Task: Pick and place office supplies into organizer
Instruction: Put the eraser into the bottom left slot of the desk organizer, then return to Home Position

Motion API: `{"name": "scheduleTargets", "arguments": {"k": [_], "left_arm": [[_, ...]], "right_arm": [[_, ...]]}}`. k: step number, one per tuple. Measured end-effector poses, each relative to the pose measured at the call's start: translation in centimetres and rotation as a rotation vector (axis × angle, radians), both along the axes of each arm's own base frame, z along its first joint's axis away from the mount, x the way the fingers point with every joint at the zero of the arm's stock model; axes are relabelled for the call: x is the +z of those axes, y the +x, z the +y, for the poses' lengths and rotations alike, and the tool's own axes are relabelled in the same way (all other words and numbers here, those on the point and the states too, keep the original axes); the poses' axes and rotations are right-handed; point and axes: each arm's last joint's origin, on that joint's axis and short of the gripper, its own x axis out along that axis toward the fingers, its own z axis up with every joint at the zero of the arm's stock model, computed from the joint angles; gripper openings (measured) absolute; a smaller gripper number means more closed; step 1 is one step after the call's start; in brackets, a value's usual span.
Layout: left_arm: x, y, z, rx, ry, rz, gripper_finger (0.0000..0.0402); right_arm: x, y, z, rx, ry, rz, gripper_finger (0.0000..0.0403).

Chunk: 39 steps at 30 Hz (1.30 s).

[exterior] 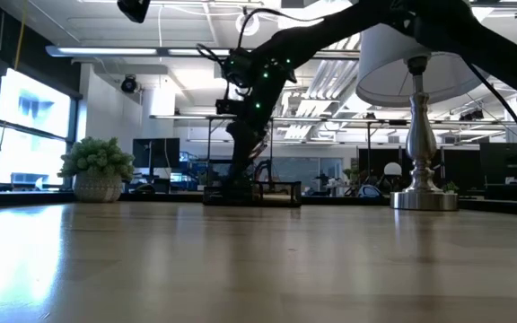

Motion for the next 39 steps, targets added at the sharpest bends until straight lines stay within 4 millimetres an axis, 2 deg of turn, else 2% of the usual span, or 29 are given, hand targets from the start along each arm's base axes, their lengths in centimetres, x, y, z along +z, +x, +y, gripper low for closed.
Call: {"name": "scheduleTargets", "arguments": {"k": [8,11,18,24,28,32,36,39], "left_arm": [[0.0,0.0,0.0,0.0,-0.002,0.002,0.0097],[0.0,0.0,0.0,0.0,-0.002,0.003,0.0097],[0.0,0.0,0.0,0.0,-0.002,0.003,0.0097],[0.2,-0.2,0.0,0.004,-0.018,-0.02,0.0097],[0.5,-1.1,-0.1,-0.008,-0.023,-0.027,0.0081],[0.7,-2.7,-0.4,-0.044,-0.03,-0.047,0.0045],[-0.3,-4.2,-0.6,-0.088,-0.005,-0.148,0.0007],[-0.7,-5.5,-0.7,-0.089,0.008,-0.241,0.0007]], "right_arm": [[1.7,0.3,1.6,0.03,-0.06,-0.011,0.012],[2.9,0.0,2.6,0.013,-0.094,0.003,0.012],[7.2,-1.5,6.6,0.02,-0.084,-0.004,0.0106],[10.3,-3.6,9.7,0.06,0.053,-0.036,0.0071],[10.5,-5.1,11.6,0.055,0.093,-0.033,0.0043],[9.9,-7.3,13.6,0.044,0.121,-0.058,0.0024],[9.2,-10.6,15.4,0.039,0.158,-0.161,0.0017],[8.7,-13.7,16.6,0.04,0.216,-0.277,0.0018]]}}
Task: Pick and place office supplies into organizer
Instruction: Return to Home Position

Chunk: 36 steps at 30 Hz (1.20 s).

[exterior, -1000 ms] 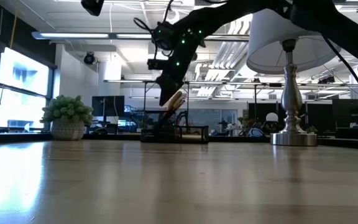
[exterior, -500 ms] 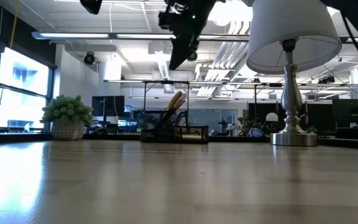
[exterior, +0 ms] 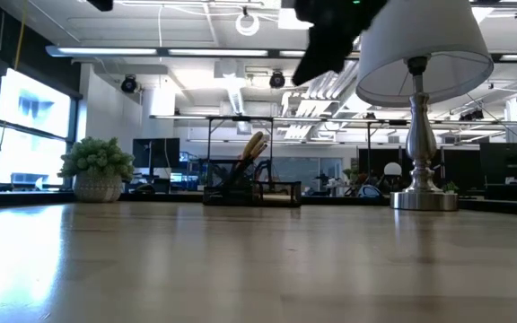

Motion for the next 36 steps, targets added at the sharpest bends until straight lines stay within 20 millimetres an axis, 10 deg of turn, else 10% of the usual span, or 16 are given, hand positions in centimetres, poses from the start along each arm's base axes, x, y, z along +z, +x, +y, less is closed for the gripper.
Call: {"name": "scheduleTargets", "arguments": {"k": [17,36], "left_arm": [[-7.1,-3.9,-0.4,-0.04,-0.165,-0.104,0.0001],[-13.9,-2.2,0.0,0.051,-0.203,-0.057,0.0]], "right_arm": [[-7.0,-16.7,4.4,0.007,0.072,-0.518,0.0021],[-13.7,-22.5,5.0,0.181,0.062,-0.82,0.0021]]}}
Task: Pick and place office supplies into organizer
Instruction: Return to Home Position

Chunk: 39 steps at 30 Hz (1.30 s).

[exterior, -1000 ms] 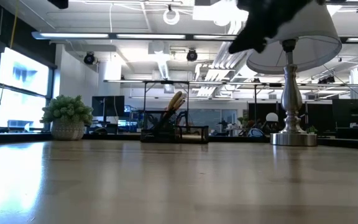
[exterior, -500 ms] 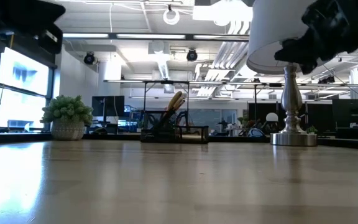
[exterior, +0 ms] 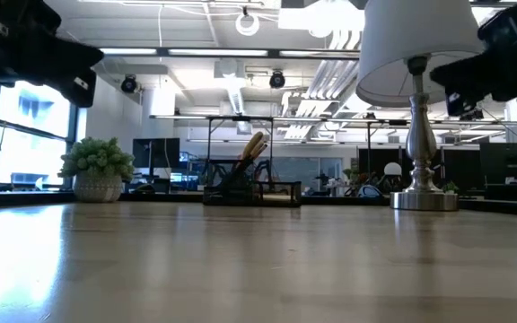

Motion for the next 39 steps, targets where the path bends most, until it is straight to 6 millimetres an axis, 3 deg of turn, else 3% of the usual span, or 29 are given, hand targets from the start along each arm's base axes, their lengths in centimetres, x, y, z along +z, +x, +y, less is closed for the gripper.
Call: {"name": "scheduleTargets", "arguments": {"k": [8,39], "left_arm": [[-0.27,0.04,-0.15,-0.052,0.044,0.015,0.0],[-0.32,0.06,-0.05,-0.017,0.041,0.023,0.0001]], "right_arm": [[0.39,-0.4,0.16,0.07,-0.089,-0.056,0.002],[0.34,-0.36,-0.01,0.014,-0.001,-0.048,0.0037]]}}
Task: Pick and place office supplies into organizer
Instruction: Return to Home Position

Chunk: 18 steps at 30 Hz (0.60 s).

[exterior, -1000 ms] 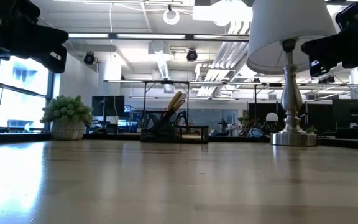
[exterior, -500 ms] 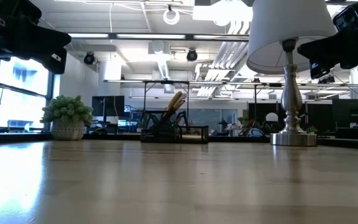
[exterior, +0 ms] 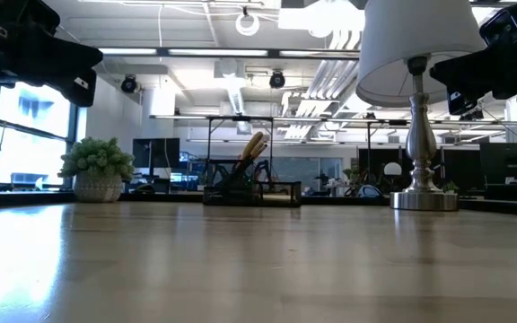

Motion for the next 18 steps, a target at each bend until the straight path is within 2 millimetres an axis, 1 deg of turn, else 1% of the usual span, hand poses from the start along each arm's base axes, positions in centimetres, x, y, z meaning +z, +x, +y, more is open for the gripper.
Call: {"name": "scheduleTargets", "arguments": {"k": [7,18], "left_arm": [[0.01,0.0,0.0,0.0,0.0,0.0,0.0001],[0.01,0.0,0.0,0.0,0.0,0.0,0.0001]], "right_arm": [[-0.01,0.0,0.01,0.003,0.0,0.0,0.0035],[-0.02,0.0,0.01,0.003,0.0,0.001,0.0044]]}}
